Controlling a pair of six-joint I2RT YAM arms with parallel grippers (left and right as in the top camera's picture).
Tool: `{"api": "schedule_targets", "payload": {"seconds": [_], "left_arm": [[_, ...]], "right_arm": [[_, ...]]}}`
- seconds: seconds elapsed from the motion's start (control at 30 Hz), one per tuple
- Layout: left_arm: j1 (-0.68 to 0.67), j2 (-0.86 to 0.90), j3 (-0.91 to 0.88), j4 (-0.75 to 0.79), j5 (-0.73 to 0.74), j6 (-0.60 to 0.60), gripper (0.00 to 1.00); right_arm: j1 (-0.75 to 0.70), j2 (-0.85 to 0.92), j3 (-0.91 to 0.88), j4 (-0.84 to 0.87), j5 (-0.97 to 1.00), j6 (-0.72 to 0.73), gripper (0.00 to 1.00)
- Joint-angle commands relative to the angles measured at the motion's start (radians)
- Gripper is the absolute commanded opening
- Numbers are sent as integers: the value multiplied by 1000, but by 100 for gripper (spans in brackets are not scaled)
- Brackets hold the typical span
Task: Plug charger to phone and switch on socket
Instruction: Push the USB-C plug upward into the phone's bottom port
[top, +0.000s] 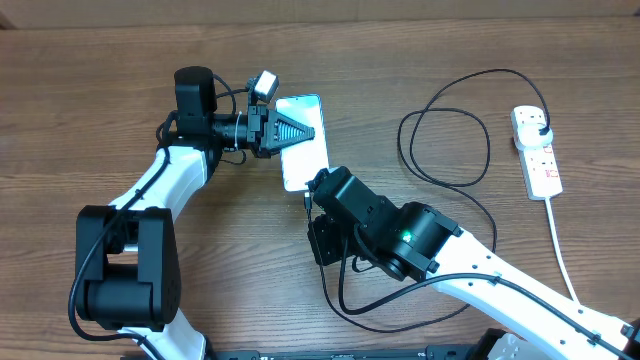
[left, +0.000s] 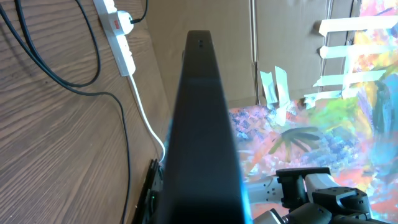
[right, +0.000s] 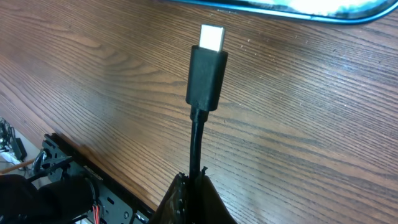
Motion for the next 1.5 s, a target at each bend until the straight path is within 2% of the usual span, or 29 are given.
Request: {"api": "schedule_targets", "payload": {"seconds": [0.0, 1.47], "left_arm": [[-6, 2, 18, 2, 40, -6, 4], [-6, 2, 18, 2, 40, 31, 4]], "right_arm": [[-9, 4, 8, 5, 21, 24, 4], [-13, 4, 8, 10, 31, 29, 4]]}}
